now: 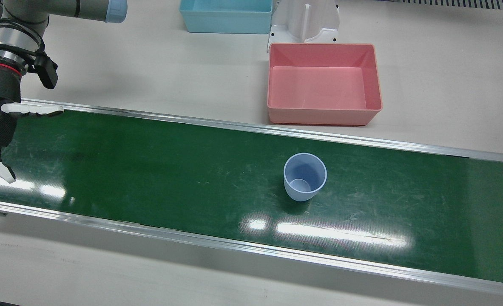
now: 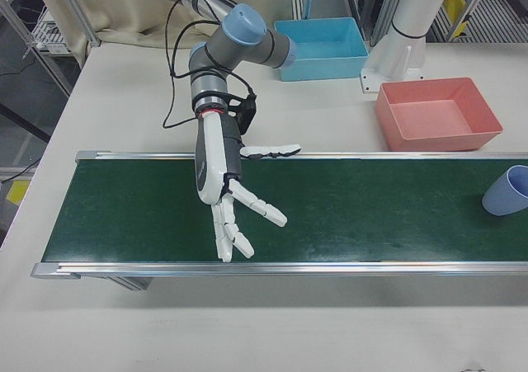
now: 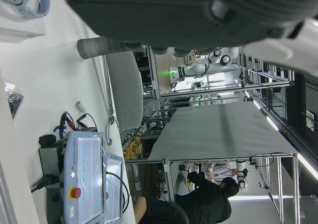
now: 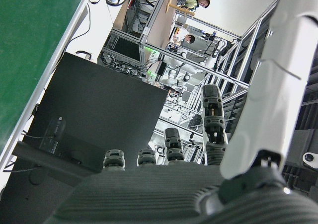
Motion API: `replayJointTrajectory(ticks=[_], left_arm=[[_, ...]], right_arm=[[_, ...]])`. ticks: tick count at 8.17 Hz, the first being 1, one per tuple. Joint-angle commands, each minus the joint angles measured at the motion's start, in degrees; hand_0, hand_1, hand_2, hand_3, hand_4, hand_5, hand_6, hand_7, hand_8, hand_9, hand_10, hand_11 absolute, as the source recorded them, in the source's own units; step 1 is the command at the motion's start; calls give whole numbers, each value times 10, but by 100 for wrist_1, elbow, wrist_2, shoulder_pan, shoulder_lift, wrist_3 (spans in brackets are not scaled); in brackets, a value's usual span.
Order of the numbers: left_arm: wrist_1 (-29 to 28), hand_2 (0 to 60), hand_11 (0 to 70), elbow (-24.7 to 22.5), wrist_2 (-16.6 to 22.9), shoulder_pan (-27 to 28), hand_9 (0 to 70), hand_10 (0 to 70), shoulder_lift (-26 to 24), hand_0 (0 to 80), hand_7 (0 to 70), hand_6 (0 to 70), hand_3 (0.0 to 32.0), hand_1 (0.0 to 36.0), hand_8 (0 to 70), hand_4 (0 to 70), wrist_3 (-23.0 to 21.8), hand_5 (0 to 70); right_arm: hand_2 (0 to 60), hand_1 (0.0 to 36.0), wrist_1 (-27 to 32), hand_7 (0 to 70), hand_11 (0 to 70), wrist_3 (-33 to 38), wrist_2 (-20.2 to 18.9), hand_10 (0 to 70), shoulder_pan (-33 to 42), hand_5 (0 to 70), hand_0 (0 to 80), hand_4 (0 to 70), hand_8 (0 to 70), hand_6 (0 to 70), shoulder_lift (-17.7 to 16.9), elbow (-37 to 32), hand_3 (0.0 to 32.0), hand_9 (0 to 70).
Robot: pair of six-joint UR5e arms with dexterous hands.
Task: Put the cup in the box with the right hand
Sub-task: 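Swing the right hand down along the belt toward the blue cup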
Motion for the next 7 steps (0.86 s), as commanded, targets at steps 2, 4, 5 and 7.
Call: replayJointTrajectory(ticks=[2,4,5,7], left_arm=[[4,0,0,0,3,0,0,0,0,0,0,0,0,0,0,0,0,0],[4,0,0,0,3,0,0,0,0,0,0,0,0,0,0,0,0,0],[4,0,0,0,-6,0,0,0,0,0,0,0,0,0,0,0,0,0],[-5,0,0,0,-6,0,0,0,0,0,0,0,0,0,0,0,0,0]], right_arm=[[0,107,-51,134,82,-285,9,45,-144,52,507,161,24,31,581,-282,74,52],[0,104,254,129,88,-286,148,49,-371,52,503,165,26,34,644,-300,30,51],[0,102,274,130,94,-286,271,54,-599,53,500,175,30,38,679,-274,2,57],[2,110,702,152,88,-522,667,49,-855,52,504,186,26,40,688,-317,12,56]])
